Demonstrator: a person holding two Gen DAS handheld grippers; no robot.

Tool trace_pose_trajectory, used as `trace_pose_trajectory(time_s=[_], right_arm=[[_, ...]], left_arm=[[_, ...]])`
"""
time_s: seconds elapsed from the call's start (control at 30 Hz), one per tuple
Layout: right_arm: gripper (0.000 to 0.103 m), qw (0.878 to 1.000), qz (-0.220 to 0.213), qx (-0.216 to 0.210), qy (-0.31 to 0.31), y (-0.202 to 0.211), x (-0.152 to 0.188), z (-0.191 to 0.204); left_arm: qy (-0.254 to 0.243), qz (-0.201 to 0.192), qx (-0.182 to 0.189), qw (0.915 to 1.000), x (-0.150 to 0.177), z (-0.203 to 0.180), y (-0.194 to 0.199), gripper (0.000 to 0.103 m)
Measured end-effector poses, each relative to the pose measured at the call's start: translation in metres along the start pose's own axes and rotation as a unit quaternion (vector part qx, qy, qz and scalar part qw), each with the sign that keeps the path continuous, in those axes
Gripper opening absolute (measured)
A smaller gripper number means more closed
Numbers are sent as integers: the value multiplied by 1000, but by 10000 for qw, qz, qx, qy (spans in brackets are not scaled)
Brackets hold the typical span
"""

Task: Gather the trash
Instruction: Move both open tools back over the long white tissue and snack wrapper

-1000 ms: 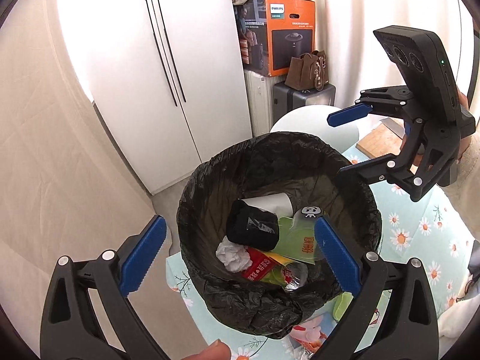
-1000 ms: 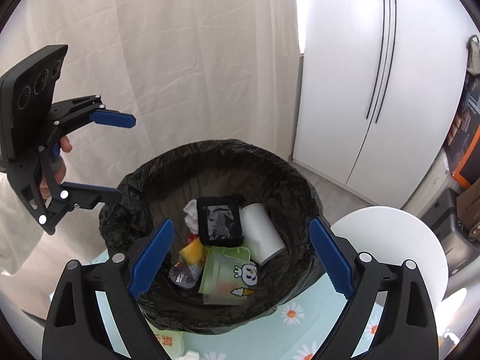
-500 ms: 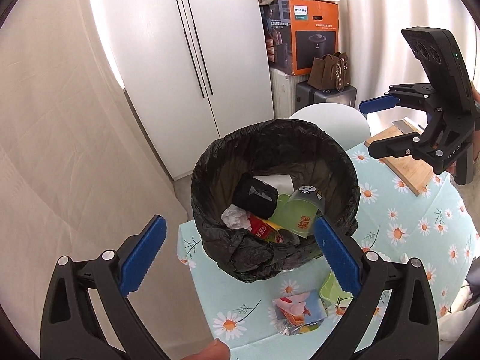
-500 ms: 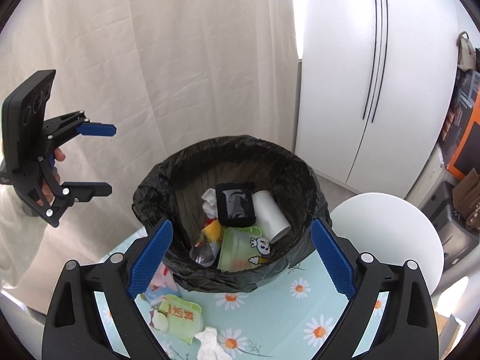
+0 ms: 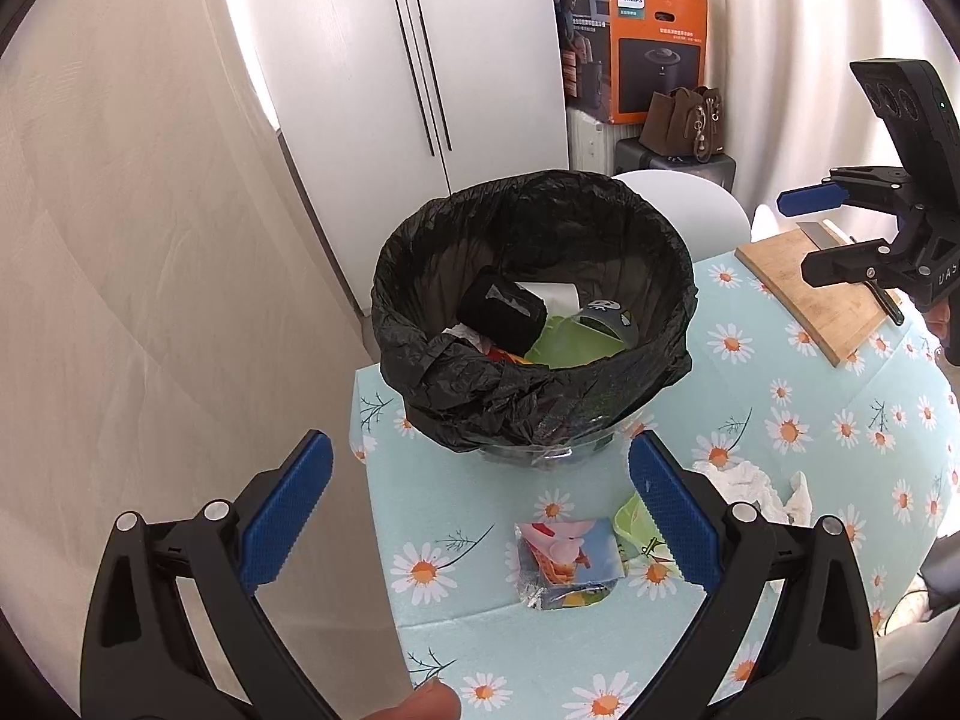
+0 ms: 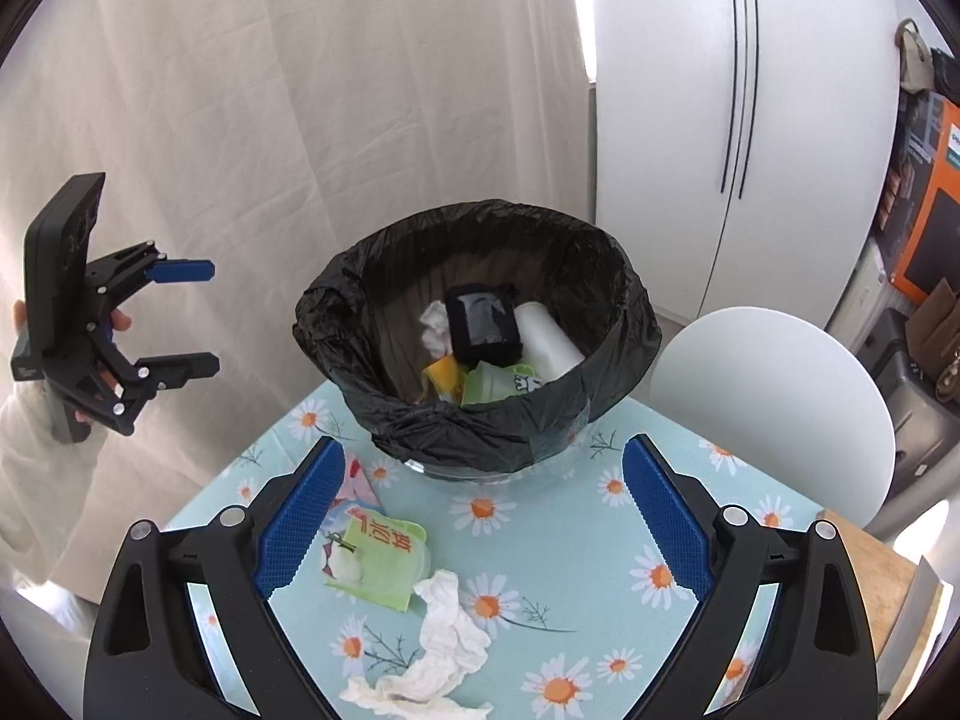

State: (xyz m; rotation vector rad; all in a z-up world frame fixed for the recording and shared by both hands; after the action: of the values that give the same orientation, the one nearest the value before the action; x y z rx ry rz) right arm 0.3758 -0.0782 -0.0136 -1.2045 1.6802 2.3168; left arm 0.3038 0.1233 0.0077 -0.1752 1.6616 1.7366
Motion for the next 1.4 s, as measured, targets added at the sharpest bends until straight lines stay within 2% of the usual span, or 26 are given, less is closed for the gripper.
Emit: trace_pose_trajectory(time_s=[0.5, 0.93, 1.4], right_arm=[[89, 9973, 735, 62, 65, -33, 61, 6], [89, 9923, 1229, 156, -35, -64, 119, 14], [89, 9805, 1942, 248, -179, -122, 174, 36]], left_arm=[[207, 299, -29, 9993, 43, -13, -10, 97], [278, 560, 160, 9979, 74, -19, -44, 97], [328, 858, 406, 9949, 102, -25, -97, 97]])
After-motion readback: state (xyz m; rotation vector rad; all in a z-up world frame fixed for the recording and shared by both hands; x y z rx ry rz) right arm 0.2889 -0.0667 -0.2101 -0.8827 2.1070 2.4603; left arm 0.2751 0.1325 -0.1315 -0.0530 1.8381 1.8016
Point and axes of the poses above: each gripper's, at about its wrist camera, not at the fingertips, and y roughly against the way its jaws point, z to its left, x to its underside, the point moved 4 cm from there along -y, roughly the way its jaws point, and after that the axes turned 8 degrees about z, right-handed, at the moved point
